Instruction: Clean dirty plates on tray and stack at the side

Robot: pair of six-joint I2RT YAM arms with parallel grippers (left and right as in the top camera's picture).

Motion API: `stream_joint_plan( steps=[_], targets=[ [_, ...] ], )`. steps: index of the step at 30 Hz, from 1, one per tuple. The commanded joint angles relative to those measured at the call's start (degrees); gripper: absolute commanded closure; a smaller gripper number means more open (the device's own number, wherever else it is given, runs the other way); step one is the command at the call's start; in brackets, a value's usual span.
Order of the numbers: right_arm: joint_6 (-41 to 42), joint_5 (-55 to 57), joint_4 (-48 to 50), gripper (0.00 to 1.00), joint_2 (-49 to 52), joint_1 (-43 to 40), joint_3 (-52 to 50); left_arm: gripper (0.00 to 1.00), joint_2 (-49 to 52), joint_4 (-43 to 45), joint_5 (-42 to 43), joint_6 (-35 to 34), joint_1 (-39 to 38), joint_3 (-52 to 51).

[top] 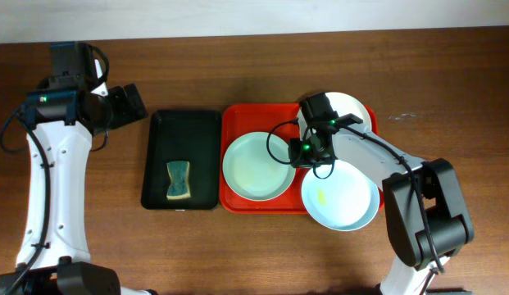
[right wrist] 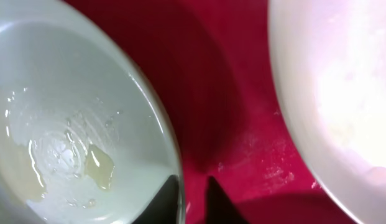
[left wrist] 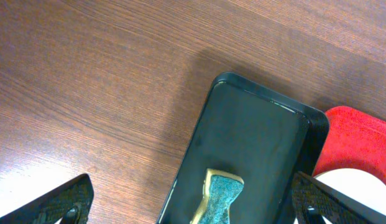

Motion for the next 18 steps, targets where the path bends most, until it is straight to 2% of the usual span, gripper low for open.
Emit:
stream_joint_plan(
  steps=[1, 6, 8, 10, 13, 18],
  targets=[
    [0.48, 0.92, 0.26, 0.96, 0.44, 0.22, -0.2, 0.01, -0.13, -0.07, -0.22, -0.57, 0.2, 0.22],
    [0.46, 0.96, -0.33, 0.95, 0.39, -0.7, 0.9, 0.01, -0.13, -0.07, -0.22, -0.57, 0.2, 0.22],
    [0.46, 0.96, -0.5, 0.84, 0.42, -1.36, 0.9, 0.01, -0.13, -0.07, -0.22, -0.57, 0.2, 0.22],
    [0.46, 0.96, -0.5, 0.82, 0.42, -1.66, 0.9, 0.01, -0.13, -0.07, -0.22, -0.57, 0.2, 0.22],
    [0.44, 1.07, -0.5, 0.82, 0.42, -1.73, 0.9, 0.01, -0.13, -0.07, -0.22, -0.57, 0.2, 0.22],
    [0.46, 0.92, -0.5, 0.9, 0.42, -1.66, 0.9, 0.01, -0.13, -0.07, -0.22, -0.57, 0.2, 0.22]
  ],
)
